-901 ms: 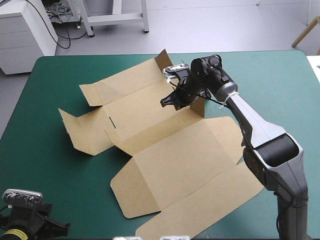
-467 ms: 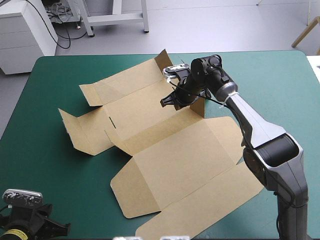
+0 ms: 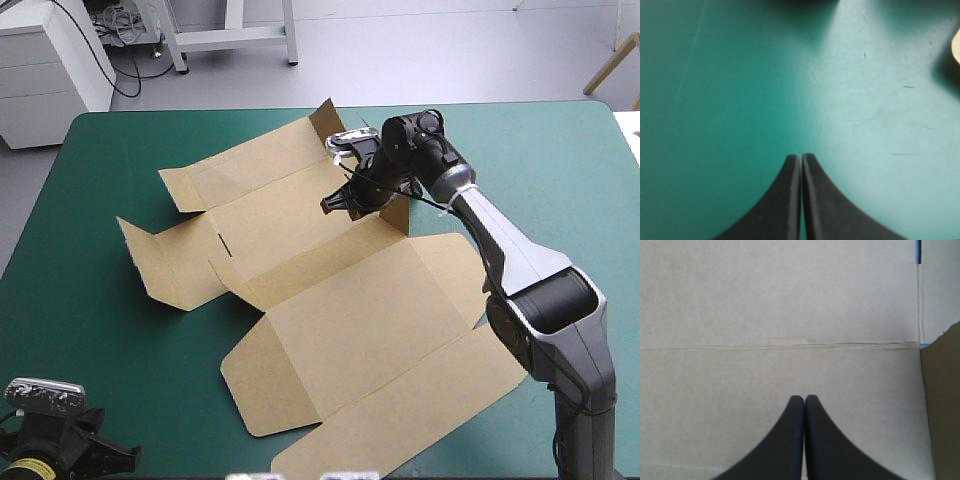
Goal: Fold the box
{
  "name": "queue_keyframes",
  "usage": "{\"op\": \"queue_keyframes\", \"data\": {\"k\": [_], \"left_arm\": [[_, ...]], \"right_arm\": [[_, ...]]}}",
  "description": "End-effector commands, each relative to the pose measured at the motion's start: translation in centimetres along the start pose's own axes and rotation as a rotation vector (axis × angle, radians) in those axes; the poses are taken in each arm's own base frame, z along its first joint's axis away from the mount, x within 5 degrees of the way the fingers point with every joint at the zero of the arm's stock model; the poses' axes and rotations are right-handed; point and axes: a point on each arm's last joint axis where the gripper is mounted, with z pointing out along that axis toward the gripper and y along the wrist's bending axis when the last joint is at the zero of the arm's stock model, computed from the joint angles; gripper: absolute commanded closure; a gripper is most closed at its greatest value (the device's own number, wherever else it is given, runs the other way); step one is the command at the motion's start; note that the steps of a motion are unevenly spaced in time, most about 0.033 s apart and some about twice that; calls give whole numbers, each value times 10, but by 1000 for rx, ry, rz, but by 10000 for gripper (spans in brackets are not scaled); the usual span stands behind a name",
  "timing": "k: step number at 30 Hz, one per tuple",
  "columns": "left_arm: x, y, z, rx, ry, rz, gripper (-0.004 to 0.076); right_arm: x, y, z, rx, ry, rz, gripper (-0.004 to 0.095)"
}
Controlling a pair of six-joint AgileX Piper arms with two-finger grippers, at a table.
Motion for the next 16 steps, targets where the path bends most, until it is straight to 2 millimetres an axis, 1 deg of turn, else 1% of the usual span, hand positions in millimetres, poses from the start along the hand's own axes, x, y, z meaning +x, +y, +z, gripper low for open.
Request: {"op": "queue_keyframes", "data": {"k": [1,5,8,11,16], "left_arm": [[-10,0,-2,7,-55,-3,734],[-10,0,-2,7,-55,-3,734],[-10,0,-2,7,-55,-3,734],[-10,0,-2,7,-55,-3,734],[-10,0,-2,7,-53,-3,734]], "right_arm": [[-6,8,-34,-17,-107,-12,927],[-5,8,-43,-10,-125,-16,927],[-4,7,-61,15,-160,-23,927],[-1,2,-86,41,-209,-17,927],[7,-15,-131,85,-298,14,928]]}}
